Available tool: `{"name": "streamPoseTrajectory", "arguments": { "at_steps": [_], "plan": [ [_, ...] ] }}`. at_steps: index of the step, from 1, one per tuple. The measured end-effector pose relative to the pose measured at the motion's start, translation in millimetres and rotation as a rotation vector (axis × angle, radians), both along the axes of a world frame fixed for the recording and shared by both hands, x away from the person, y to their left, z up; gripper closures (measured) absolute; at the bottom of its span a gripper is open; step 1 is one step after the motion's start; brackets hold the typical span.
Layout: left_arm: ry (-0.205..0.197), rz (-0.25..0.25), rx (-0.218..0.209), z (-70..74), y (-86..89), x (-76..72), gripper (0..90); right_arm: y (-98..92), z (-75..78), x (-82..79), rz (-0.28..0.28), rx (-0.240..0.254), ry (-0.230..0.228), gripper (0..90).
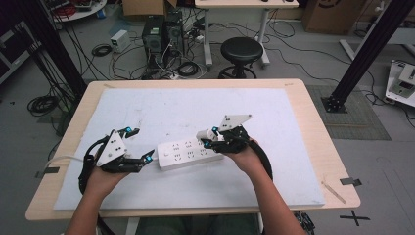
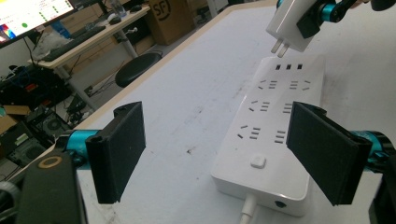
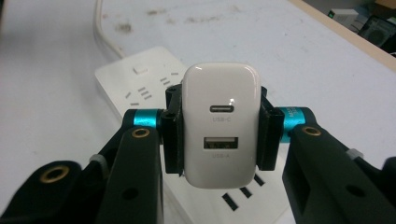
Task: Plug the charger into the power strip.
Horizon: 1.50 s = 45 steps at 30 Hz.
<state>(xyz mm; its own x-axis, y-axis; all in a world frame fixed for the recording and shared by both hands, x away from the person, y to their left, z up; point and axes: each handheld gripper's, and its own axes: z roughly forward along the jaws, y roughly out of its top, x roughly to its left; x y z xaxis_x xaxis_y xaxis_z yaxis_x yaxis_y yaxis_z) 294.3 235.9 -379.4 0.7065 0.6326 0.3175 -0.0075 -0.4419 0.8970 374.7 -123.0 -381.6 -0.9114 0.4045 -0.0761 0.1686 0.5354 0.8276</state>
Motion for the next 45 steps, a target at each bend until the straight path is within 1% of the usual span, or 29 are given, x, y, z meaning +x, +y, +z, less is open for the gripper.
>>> {"name": "streamPoseTrajectory", "arguments": {
  "at_steps": [2,3,4,5,7,9,11,13,16,18,20,21,22,24,25,26,29,31,33,34,35,36,38,40,41,42,43,45],
  "plan": [
    [-0.002,0.003,-0.012,-1.3,0.8,-0.5,19.7,3.6,3.5,4.6,0.035,-0.041,-0.002,63.2],
    [-0.001,0.005,-0.008,-1.8,1.7,-0.7,19.6,5.0,5.3,6.7,0.045,-0.065,-0.009,63.2],
    [-0.001,0.005,-0.008,-1.8,1.7,-0.7,19.7,5.0,5.3,6.7,0.045,-0.065,-0.009,63.2],
    [0.002,0.005,-0.005,-3.0,3.3,-0.7,19.7,7.4,8.2,11.0,0.063,-0.095,-0.015,63.2],
    [0.004,0.010,-0.009,-4.2,4.6,-0.8,19.7,9.3,11.2,14.3,0.074,-0.128,-0.020,63.2],
    [0.005,0.012,-0.009,-5.1,6.0,-0.5,19.6,10.3,13.8,16.6,0.077,-0.143,-0.028,63.2],
    [0.007,0.013,-0.011,-6.2,6.8,-0.1,19.6,11.6,16.2,17.5,0.083,-0.171,-0.036,63.2],
    [0.009,0.013,-0.012,-7.1,7.3,0.2,19.7,11.9,18.1,18.0,0.087,-0.183,-0.040,63.2],
    [0.009,0.011,-0.014,-7.9,7.2,0.9,19.6,10.6,18.3,17.2,0.092,-0.163,-0.025,63.2],
    [0.011,0.008,-0.009,-7.7,7.1,1.3,19.7,8.8,17.0,15.1,0.107,-0.123,0.006,63.2],
    [0.009,0.007,-0.015,-7.8,6.0,1.6,19.7,5.8,14.6,12.2,0.110,-0.071,0.061,63.2],
    [0.009,0.004,-0.013,-7.7,5.3,1.8,19.7,3.9,13.1,11.5,0.114,-0.042,0.077,63.2],
    [0.008,0.003,-0.011,-7.7,4.4,1.9,19.6,1.7,11.9,9.3,0.105,-0.013,0.114,63.2],
    [0.008,-0.002,-0.011,-7.5,2.4,2.1,19.7,-2.7,9.1,8.1,0.104,0.075,0.196,63.2],
    [0.008,-0.004,-0.007,-7.2,1.6,2.2,19.6,-5.0,8.3,7.2,0.107,0.104,0.208,63.2],
    [0.007,-0.005,-0.006,-7.0,0.8,2.3,19.6,-6.8,8.0,6.3,0.101,0.137,0.237,63.2],
    [0.006,-0.010,-0.008,-6.6,-2.1,2.4,19.6,-12.0,7.8,3.1,0.104,0.272,0.279,63.2],
    [0.007,-0.010,-0.009,-6.2,-3.8,2.4,19.6,-14.5,8.2,1.5,0.103,0.383,0.296,63.2],
    [0.005,-0.013,0.000,-5.5,-4.8,2.3,19.6,-16.8,10.1,0.0,0.075,0.475,0.305,63.2],
    [0.006,-0.013,-0.011,-5.9,-6.2,1.9,19.7,-17.7,11.4,-0.8,0.057,0.518,0.309,63.2],
    [0.006,-0.015,-0.007,-5.5,-6.4,1.6,19.6,-18.6,13.0,-1.8,0.027,0.549,0.296,63.2],
    [0.004,-0.016,0.001,-5.0,-6.0,1.4,19.7,-19.2,14.9,-3.0,-0.001,0.568,0.284,63.2],
    [0.004,-0.013,-0.009,-5.2,-6.3,0.8,19.7,-20.4,18.0,-5.6,-0.060,0.590,0.253,63.2],
    [0.002,-0.012,-0.006,-5.0,-5.6,0.8,19.6,-21.1,20.6,-8.5,-0.130,0.595,0.216,63.2],
    [0.004,-0.011,-0.007,-5.0,-5.4,0.6,19.7,-21.9,21.6,-9.7,-0.165,0.596,0.200,63.3],
    [0.004,-0.012,0.000,-4.7,-4.7,0.5,19.7,-22.3,23.0,-12.0,-0.209,0.582,0.171,63.3],
    [0.005,-0.011,-0.002,-4.9,-4.5,0.5,19.6,-22.7,24.3,-13.6,-0.247,0.565,0.132,63.2],
    [0.007,-0.011,-0.002,-5.5,-4.2,0.7,19.7,-22.7,26.8,-17.2,-0.306,0.527,0.073,63.3]
  ]
}}
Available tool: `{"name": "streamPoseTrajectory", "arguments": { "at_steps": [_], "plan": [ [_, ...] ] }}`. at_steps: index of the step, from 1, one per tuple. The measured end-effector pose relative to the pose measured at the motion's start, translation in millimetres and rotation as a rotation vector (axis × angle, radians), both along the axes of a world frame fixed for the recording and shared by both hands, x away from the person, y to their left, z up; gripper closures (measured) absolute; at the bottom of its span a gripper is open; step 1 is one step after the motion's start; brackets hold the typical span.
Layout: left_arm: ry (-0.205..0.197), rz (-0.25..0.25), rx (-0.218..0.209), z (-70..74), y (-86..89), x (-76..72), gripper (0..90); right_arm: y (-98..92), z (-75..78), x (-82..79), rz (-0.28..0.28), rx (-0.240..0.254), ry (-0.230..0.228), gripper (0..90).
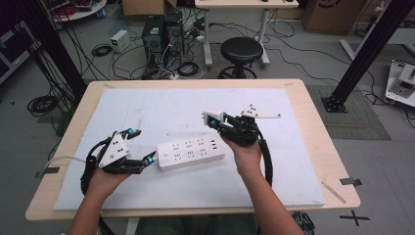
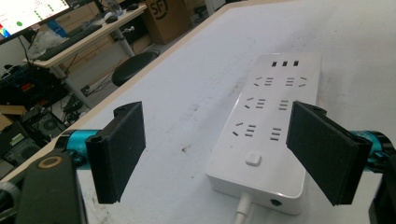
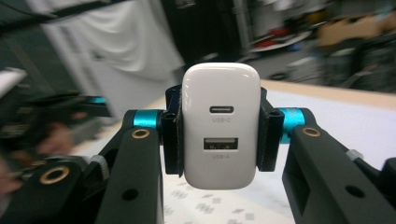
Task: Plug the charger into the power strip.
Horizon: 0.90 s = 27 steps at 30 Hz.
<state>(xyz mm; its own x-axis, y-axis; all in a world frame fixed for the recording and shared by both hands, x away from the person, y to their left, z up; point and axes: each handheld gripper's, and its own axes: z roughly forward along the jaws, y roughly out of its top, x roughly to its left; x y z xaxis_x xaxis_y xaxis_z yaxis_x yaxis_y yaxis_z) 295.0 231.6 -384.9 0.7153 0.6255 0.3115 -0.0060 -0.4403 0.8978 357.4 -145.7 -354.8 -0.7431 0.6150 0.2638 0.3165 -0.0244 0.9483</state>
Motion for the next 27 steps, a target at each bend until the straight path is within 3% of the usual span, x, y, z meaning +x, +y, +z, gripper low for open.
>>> {"name": "streamPoseTrajectory", "arguments": {
  "at_steps": [4,7,11,14,17,27],
  "plan": [
    [0.003,0.003,-0.007,-1.8,-0.2,0.9,19.6,6.4,7.1,-9.8,-0.141,-0.193,-0.094,63.3],
    [0.006,0.000,-0.007,-2.9,-0.4,1.9,19.6,13.0,10.6,-15.0,-0.201,-0.306,-0.151,63.3],
    [0.007,-0.002,-0.008,-3.9,-0.5,2.4,19.7,18.0,11.5,-16.1,-0.223,-0.396,-0.176,63.3],
    [0.009,-0.001,-0.006,-4.7,1.0,2.3,19.7,20.7,11.3,-15.1,-0.196,-0.449,-0.190,63.3],
    [0.012,0.003,-0.011,-5.7,2.6,2.0,19.6,23.1,11.7,-13.1,-0.134,-0.501,-0.212,63.3],
    [0.017,0.010,-0.015,-8.6,8.0,1.3,19.6,35.7,16.3,2.1,0.098,-0.714,-0.186,63.3]
  ]
}}
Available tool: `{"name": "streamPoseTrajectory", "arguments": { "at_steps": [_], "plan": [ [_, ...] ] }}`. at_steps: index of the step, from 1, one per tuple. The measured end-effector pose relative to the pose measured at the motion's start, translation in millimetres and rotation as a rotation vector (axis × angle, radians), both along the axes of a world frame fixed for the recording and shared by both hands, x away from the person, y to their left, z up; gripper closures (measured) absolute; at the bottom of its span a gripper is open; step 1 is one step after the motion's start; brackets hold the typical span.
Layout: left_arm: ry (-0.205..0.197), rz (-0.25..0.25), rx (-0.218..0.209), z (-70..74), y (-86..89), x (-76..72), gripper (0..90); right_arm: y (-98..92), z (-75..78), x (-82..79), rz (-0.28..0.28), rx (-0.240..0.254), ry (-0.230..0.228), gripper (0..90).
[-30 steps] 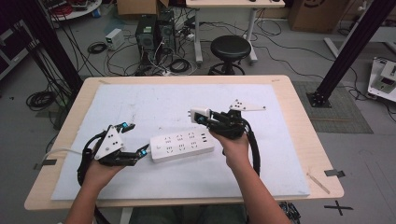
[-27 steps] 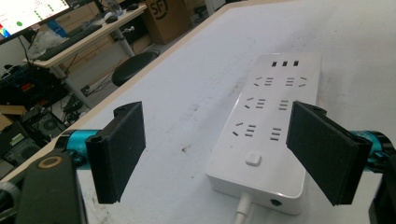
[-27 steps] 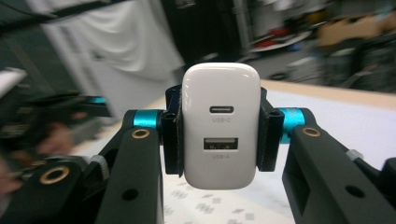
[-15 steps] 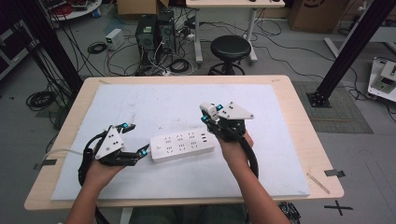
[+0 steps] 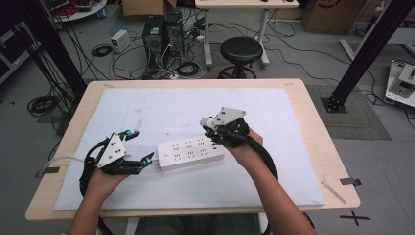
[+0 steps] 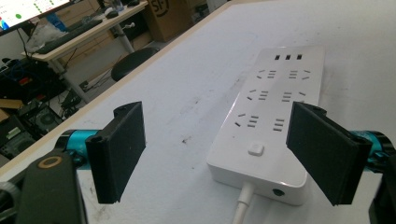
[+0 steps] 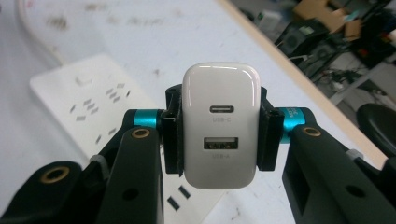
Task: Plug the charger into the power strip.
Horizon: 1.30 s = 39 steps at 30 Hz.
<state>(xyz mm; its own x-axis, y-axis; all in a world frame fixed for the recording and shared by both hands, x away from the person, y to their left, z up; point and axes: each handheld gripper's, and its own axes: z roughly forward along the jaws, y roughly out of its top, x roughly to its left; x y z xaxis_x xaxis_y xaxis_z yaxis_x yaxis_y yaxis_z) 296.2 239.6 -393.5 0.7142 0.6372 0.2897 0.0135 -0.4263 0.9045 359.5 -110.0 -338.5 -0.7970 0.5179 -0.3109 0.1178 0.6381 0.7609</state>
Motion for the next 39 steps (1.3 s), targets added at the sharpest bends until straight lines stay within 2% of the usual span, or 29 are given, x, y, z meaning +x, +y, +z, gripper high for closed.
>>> {"name": "streamPoseTrajectory", "arguments": {
  "at_steps": [7,8,12,13,20,22,23,26,29,30,37,39],
  "plan": [
    [0.001,0.007,-0.010,-2.3,2.5,-1.3,19.7,13.5,1.1,11.2,0.114,-0.133,0.048,63.3],
    [0.000,0.006,0.001,-2.0,3.6,-1.4,19.7,15.1,1.6,12.9,0.128,-0.138,0.057,63.3],
    [-0.001,0.012,-0.005,-2.0,5.2,-2.3,19.6,19.6,2.1,18.5,0.164,-0.163,0.074,63.2],
    [-0.002,0.013,-0.009,-1.9,6.1,-2.6,19.6,21.5,1.6,23.3,0.200,-0.169,0.097,63.2],
    [-0.001,0.018,-0.001,-2.4,9.5,-3.1,19.7,24.3,0.0,36.8,0.291,-0.234,0.141,63.2],
    [0.000,0.019,-0.009,-2.9,9.4,-3.1,19.7,24.7,0.0,40.4,0.307,-0.262,0.151,63.2],
    [-0.001,0.018,0.004,-2.4,10.4,-3.0,19.7,24.9,-0.3,42.3,0.317,-0.272,0.167,63.2],
    [0.001,0.021,-0.011,-2.7,9.9,-3.1,19.6,25.4,-0.8,47.2,0.343,-0.317,0.186,63.2],
    [0.001,0.021,-0.007,-2.3,10.0,-3.1,19.7,25.1,-0.4,50.2,0.360,-0.332,0.195,63.2],
    [0.001,0.021,-0.006,-2.0,9.9,-3.1,19.7,25.6,1.0,53.4,0.372,-0.357,0.207,63.2],
    [-0.001,0.026,-0.010,-1.4,10.5,-4.0,19.6,32.7,3.0,60.8,0.422,-0.415,0.232,63.2],
    [-0.001,0.025,-0.009,-1.6,11.0,-4.3,19.6,36.2,3.8,63.4,0.448,-0.456,0.242,63.2]
  ]
}}
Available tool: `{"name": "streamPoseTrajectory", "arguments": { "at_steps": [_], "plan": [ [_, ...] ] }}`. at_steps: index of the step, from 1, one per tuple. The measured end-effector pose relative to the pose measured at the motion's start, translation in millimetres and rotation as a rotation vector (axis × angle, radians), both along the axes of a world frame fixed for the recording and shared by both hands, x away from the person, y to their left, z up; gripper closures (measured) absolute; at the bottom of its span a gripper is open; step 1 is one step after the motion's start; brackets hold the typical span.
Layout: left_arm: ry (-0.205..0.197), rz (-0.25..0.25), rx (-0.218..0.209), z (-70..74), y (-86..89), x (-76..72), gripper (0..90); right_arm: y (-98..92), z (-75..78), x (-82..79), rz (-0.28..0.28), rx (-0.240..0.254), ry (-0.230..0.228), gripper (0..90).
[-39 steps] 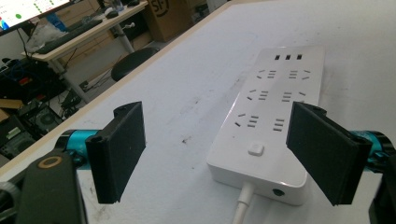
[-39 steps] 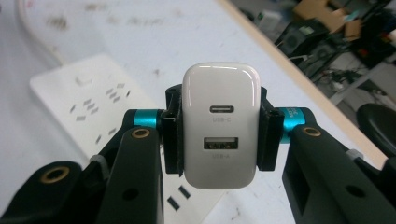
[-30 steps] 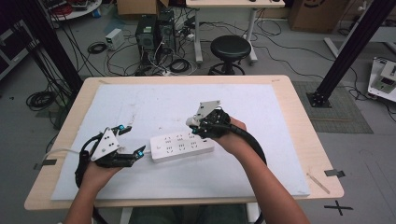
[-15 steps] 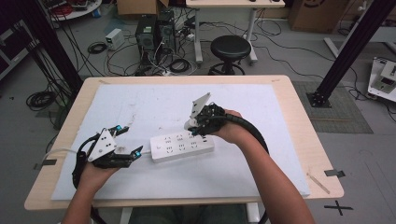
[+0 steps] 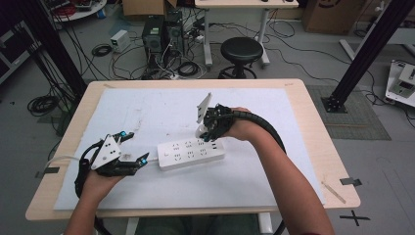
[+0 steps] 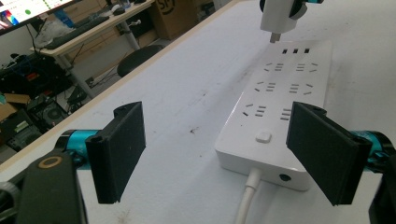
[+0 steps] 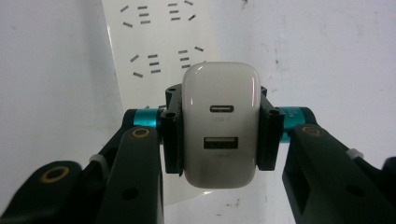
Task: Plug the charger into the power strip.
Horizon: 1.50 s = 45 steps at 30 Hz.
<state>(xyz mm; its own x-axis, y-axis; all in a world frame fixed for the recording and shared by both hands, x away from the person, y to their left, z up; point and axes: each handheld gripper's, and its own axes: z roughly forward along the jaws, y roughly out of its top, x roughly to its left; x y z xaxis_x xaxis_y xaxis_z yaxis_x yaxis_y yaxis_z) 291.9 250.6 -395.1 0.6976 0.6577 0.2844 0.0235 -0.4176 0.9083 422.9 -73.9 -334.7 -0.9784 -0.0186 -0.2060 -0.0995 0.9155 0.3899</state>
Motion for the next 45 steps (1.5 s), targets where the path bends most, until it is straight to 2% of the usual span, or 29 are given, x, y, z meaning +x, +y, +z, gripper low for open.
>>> {"name": "streamPoseTrajectory", "arguments": {
  "at_steps": [4,10,14,20,27,28,31,32,33,35,38,39,45],
  "plan": [
    [0.000,0.002,0.005,-0.2,1.9,-0.5,19.6,7.9,0.0,4.0,0.045,-0.068,0.014,63.2],
    [0.000,0.011,0.001,-0.8,5.4,-1.3,19.6,23.2,-3.6,9.9,0.145,-0.178,0.038,63.2],
    [0.002,0.016,-0.001,-1.7,7.9,-1.6,19.6,30.9,-6.1,14.8,0.165,-0.220,0.053,63.2],
    [0.005,0.020,-0.006,-3.4,10.5,-0.9,19.7,38.9,-7.5,18.0,0.194,-0.252,0.062,63.2],
    [0.009,0.021,-0.007,-5.4,11.8,0.7,19.6,40.1,-13.4,19.8,0.178,-0.281,0.077,63.2],
    [0.009,0.022,-0.009,-5.5,11.8,0.7,19.6,41.0,-14.4,21.3,0.191,-0.266,0.075,63.2],
    [0.008,0.023,-0.007,-5.4,13.1,1.0,19.7,42.3,-16.6,20.9,0.179,-0.284,0.082,63.3],
    [0.009,0.025,-0.007,-5.5,13.6,0.9,19.6,42.9,-17.5,22.4,0.193,-0.273,0.086,63.3],
    [0.010,0.026,-0.010,-5.7,13.9,0.8,19.7,42.8,-18.5,21.4,0.183,-0.290,0.090,63.3],
    [0.011,0.028,-0.014,-6.2,14.5,0.9,19.6,43.6,-20.3,22.2,0.191,-0.288,0.092,63.3],
    [0.009,0.030,-0.003,-5.8,15.2,1.8,19.6,45.0,-22.1,22.7,0.181,-0.295,0.103,63.6],
    [0.009,0.030,-0.009,-5.5,14.5,2.1,19.7,46.5,-28.4,22.2,0.180,-0.329,0.098,63.7],
    [0.000,0.027,-0.005,-2.1,12.0,2.2,19.7,44.3,-30.0,25.2,0.166,-0.302,0.115,63.9]
  ]
}}
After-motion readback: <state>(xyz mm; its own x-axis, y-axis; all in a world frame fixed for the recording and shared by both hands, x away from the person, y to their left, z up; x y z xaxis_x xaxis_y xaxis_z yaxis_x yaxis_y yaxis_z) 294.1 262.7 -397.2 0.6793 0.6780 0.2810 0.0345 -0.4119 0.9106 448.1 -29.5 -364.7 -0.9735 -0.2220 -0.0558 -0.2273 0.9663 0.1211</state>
